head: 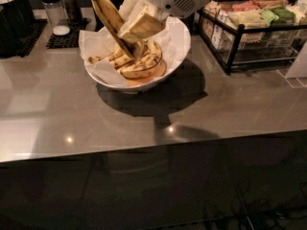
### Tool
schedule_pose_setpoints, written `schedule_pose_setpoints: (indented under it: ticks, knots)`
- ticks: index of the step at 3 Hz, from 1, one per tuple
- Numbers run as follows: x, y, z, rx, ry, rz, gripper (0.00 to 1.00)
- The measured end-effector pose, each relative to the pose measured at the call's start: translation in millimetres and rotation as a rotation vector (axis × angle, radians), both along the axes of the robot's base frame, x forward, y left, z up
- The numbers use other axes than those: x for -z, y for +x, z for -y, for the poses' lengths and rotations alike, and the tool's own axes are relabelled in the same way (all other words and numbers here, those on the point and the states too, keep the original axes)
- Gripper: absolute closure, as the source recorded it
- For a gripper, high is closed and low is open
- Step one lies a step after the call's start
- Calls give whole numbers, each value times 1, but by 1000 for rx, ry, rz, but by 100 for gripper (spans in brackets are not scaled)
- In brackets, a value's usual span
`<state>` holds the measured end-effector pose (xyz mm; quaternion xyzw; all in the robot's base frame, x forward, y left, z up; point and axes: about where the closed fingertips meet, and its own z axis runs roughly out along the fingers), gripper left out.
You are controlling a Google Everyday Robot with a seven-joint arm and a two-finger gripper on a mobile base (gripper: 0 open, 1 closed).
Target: Pick banana from white bowl
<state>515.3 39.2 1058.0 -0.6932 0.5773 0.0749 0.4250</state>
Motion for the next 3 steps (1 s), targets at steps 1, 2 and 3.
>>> schedule_pose_setpoints:
  ticks: [1,2,3]
  knots:
    - [-1,-44,-3,27,81,67,100]
    - [38,-63,19,79,133,66,100]
    - [66,-77,39,113,176,57,100]
